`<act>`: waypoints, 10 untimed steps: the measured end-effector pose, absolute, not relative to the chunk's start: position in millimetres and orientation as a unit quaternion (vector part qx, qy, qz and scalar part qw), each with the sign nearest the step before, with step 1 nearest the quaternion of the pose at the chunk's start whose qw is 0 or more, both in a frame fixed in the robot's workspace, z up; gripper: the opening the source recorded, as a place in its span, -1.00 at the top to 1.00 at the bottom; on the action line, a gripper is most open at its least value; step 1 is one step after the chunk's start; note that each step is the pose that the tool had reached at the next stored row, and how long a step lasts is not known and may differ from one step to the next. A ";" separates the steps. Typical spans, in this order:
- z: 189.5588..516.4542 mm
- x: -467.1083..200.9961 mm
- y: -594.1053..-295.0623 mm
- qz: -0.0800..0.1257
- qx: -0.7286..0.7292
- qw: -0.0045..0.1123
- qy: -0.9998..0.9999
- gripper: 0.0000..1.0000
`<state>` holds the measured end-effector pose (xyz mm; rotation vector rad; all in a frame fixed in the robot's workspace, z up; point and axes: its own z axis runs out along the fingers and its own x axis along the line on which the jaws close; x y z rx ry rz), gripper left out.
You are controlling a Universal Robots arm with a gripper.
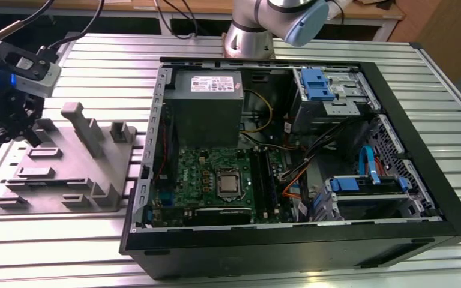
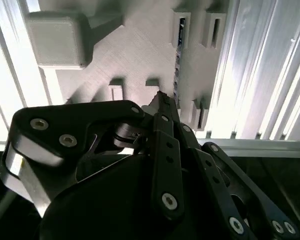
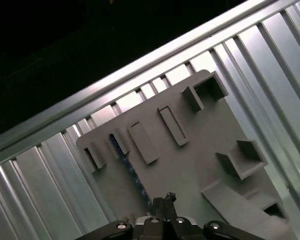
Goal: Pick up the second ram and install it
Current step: 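Pick up the second ram and move it above second insertion slot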
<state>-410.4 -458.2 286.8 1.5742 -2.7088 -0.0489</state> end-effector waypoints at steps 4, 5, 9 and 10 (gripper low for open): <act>286.5 -410.5 -458.3 -0.003 0.528 0.013 -0.849 0.80; 286.5 -410.5 -458.3 -0.002 0.535 0.014 -0.845 0.80; 285.1 -410.5 -458.2 -0.002 0.564 0.014 -0.825 0.80; 284.6 -410.5 -458.2 -0.002 0.572 0.014 -0.820 0.80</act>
